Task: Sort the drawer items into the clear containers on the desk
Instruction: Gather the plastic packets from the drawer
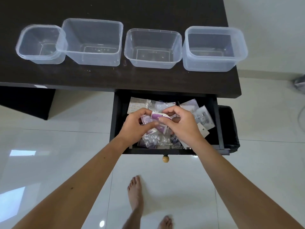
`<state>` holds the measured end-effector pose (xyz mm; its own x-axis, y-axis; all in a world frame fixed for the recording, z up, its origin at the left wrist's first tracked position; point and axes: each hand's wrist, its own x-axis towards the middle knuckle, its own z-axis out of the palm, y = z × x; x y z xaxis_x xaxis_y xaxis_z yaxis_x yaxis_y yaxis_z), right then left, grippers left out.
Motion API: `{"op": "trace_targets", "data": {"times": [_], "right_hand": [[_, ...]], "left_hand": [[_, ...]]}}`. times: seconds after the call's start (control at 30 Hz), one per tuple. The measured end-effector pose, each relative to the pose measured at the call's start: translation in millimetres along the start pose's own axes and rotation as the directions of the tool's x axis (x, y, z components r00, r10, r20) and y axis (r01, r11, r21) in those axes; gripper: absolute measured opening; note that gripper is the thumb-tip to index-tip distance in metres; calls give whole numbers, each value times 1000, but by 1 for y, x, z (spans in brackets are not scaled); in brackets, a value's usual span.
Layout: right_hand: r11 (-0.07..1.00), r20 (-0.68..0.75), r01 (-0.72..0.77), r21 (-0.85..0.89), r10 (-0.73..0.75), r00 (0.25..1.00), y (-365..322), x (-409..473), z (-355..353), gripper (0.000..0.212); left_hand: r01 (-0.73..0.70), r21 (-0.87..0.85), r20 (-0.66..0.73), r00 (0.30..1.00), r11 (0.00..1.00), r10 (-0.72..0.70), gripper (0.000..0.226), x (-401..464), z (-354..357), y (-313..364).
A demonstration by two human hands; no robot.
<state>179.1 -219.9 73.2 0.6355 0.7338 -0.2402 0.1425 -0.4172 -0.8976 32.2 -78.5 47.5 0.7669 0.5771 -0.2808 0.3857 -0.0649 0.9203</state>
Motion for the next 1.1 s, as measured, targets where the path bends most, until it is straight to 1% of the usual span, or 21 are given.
{"op": "trace_targets", "data": {"times": [0.1, 0.17, 0.2, 0.3, 0.37, 0.43, 0.5, 0.57, 0.67, 0.7, 0.83, 0.97, 1.1], "right_hand": [[1000, 20, 3, -16, -3, 1000, 8, -2, -21, 20], [993, 50, -11, -118, 17, 999, 16, -2, -43, 22], [977, 81, -21, -213, 39, 996, 20, -1, -55, 23], [856, 224, 27, -516, 104, 969, 33, 2, -83, 34], [777, 325, 82, -624, 162, 932, 35, 3, -84, 49], [703, 371, 128, -699, 203, 906, 35, 3, -80, 62], [675, 372, 149, -722, 198, 907, 37, 5, -78, 66], [655, 374, 169, -736, 186, 909, 39, 6, -78, 62], [559, 411, 261, -787, 159, 898, 38, 6, -74, 54], [543, 417, 276, -793, 154, 896, 37, 6, -74, 52], [545, 420, 261, -797, 189, 888, 37, 8, -75, 51], [567, 397, 197, -800, 254, 882, 36, 8, -77, 48], [632, 388, 153, -760, 252, 887, 38, 9, -81, 23]], "left_hand": [[42, 28, 0, 999, 999, -42, 26, 4, 1, -6], [62, 33, 0, 998, 997, -62, 27, 6, 1, -6], [59, 27, 5, 998, 998, -59, 28, 6, 1, -6], [27, -34, 60, 998, 999, -25, 40, 7, 3, -5], [7, -44, 81, 997, 999, -4, 52, 7, 3, -3], [-11, -51, 77, 997, 999, 15, 59, 6, 4, -2], [-9, -91, 66, 998, 996, 15, 61, 5, 4, 0], [-9, -102, 42, 999, 995, 13, 60, 5, 3, 0], [-25, -50, -4, 1000, 998, 25, 50, 6, 2, -2], [-32, -34, -13, 999, 999, 31, 46, 6, 2, -2], [-42, -46, -23, 999, 998, 41, 41, 6, 1, -4], [-18, -61, -31, 999, 998, 16, 38, 7, 2, -7], [-24, -80, -33, 999, 997, 21, 40, 7, 1, -8]]}}
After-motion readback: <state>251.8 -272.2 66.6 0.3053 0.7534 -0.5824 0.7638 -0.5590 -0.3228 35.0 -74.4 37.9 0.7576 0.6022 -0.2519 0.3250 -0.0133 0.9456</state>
